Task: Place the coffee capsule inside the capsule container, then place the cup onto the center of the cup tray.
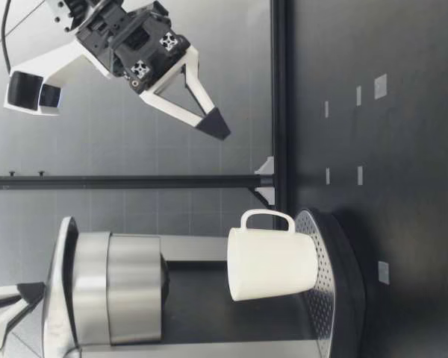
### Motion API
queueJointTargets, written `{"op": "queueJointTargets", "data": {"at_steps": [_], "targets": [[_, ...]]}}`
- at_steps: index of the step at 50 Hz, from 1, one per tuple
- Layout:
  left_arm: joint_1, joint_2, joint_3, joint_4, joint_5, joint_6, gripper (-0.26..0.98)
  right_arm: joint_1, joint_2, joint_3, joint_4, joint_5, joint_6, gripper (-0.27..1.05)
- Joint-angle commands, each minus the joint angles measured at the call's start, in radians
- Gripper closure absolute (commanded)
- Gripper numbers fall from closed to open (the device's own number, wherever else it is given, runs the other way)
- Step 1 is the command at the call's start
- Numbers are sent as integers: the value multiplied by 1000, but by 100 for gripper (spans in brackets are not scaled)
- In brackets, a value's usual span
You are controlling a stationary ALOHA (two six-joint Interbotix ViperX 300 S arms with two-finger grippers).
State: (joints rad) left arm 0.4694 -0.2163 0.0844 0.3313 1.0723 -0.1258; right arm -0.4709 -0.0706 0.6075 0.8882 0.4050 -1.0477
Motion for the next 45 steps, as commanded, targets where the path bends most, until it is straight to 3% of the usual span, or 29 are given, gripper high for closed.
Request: {"op": "queueJointTargets", "data": {"at_steps": [1, 19, 30, 45], "targets": [[18, 9, 5, 0, 2, 0, 59, 5, -20, -9, 3, -5, -2, 48], [-9, 6, -77, -14, -12, 2, 59, 5, -18, -11, 3, -15, -2, 48], [-41, 15, -84, -17, -11, 0, 59, 5, -14, -11, 3, -18, -2, 48], [-43, 28, -78, -17, -9, -2, 59, 5, -14, -9, 3, -20, -3, 48]]}}
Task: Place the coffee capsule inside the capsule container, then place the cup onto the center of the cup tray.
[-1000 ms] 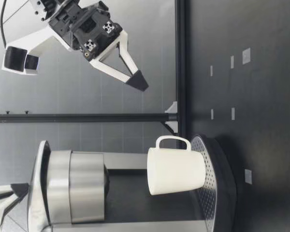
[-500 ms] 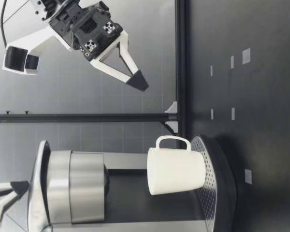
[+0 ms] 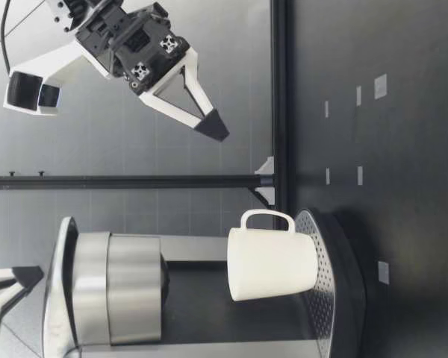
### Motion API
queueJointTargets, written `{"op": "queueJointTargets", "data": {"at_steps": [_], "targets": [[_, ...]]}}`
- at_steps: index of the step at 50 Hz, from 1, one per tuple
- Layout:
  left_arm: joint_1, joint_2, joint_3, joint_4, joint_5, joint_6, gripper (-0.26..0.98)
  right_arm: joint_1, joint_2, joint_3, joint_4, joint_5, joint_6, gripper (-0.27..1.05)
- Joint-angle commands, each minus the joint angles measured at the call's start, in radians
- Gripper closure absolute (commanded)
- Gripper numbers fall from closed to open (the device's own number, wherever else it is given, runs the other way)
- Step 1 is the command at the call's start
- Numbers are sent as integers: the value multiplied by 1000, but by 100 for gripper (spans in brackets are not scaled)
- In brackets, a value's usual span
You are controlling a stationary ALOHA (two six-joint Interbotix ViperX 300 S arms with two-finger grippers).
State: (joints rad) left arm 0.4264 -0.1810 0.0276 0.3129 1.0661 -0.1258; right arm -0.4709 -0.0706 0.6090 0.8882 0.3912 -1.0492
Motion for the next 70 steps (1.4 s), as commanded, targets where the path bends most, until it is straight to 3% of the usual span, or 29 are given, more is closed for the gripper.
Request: {"op": "queueJointTargets", "data": {"at_steps": [1, 49, 63, 70], "targets": [[0, -8, -21, 2, -3, 0, 59, 5, -12, -11, 3, -6, -2, 48], [0, 34, 25, 2, 23, 2, 59, 5, 0, -11, 2, -14, -2, 48], [-2, -49, 20, 2, -74, 6, 59, 5, -17, -11, 5, -18, 0, 48], [-34, -98, 38, 2, -150, 11, 59, 5, -28, -9, 6, -20, 0, 48]]}}
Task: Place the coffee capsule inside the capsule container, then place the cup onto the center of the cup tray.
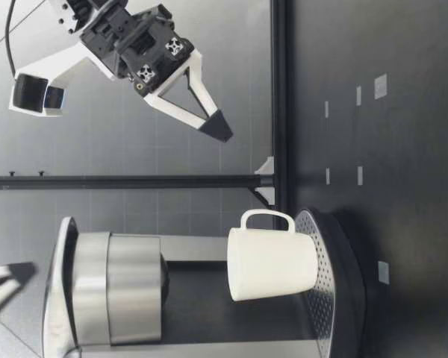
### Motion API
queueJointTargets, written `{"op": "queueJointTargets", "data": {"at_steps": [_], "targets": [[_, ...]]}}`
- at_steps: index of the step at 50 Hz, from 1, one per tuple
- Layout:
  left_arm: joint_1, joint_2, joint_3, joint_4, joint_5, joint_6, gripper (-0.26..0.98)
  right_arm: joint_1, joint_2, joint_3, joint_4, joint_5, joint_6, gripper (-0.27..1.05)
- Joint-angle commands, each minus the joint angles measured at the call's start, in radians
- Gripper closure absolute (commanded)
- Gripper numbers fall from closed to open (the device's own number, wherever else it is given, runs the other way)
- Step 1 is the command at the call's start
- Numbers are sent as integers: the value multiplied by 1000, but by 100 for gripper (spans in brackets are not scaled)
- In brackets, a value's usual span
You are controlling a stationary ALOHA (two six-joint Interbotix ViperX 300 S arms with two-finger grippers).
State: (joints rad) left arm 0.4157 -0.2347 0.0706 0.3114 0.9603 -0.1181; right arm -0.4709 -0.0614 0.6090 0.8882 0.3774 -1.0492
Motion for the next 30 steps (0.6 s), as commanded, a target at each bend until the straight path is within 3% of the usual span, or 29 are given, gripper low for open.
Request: {"op": "queueJointTargets", "data": {"at_steps": [1, 16, 30], "targets": [[-32, -51, -2, 3, -61, 6, 59, 5, -40, -11, 6, -8, 0, 48], [-183, -163, 152, 3, -327, -2, 59, 29, -114, 11, 71, -32, 0, 48], [-207, -316, 387, 2, -611, -115, 59, 166, -259, 100, 120, -252, 2, 49]]}}
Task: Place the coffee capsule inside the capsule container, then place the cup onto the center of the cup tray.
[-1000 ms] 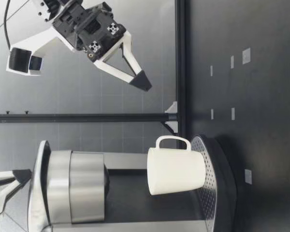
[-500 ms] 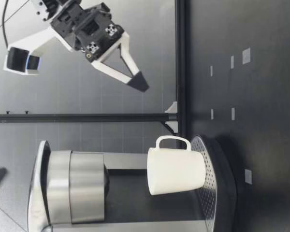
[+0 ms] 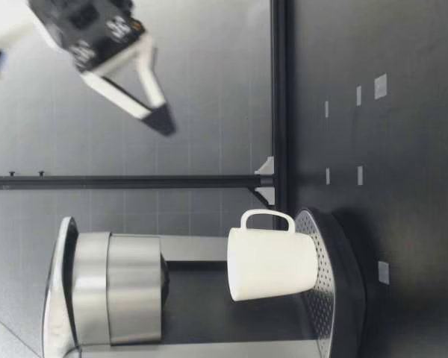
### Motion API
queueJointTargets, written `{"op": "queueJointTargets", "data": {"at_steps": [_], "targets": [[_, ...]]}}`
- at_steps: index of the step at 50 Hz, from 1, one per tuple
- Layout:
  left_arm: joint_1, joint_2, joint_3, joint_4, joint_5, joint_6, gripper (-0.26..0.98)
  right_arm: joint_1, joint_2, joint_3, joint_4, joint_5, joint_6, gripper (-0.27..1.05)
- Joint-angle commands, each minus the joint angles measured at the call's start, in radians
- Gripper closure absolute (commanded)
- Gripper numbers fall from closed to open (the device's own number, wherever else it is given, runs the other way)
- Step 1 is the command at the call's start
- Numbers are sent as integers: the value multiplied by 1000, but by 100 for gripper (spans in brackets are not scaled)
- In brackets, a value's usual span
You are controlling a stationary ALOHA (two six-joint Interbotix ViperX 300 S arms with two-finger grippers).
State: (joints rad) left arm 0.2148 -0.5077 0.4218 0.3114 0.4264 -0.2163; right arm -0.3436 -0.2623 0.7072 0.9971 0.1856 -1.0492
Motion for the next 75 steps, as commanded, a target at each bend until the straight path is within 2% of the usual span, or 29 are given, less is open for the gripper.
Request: {"op": "queueJointTargets", "data": {"at_steps": [1, 13, 20, 31, 38, 51, 75], "targets": [[-8, -51, 49, 2, -101, -25, 59, 49, -69, 9, 14, -78, 5, 49], [-61, -118, 198, 9, -337, -28, 59, 192, -204, 81, 26, -273, 55, 49], [-63, -137, 264, 9, -454, -25, 59, 264, -264, 114, 25, -371, 92, 50], [-72, -138, 330, 8, -560, -26, 59, 370, -308, 133, 5, -463, 120, 64], [-74, -144, 365, 6, -606, -29, 59, 385, -311, 133, 5, -482, 124, 71], [-74, -156, 417, 6, -650, -35, 59, 385, -318, 129, 5, -483, 138, 71], [-74, -152, 469, 2, -724, -57, 59, 385, -327, 129, 3, -497, 138, 71]]}}
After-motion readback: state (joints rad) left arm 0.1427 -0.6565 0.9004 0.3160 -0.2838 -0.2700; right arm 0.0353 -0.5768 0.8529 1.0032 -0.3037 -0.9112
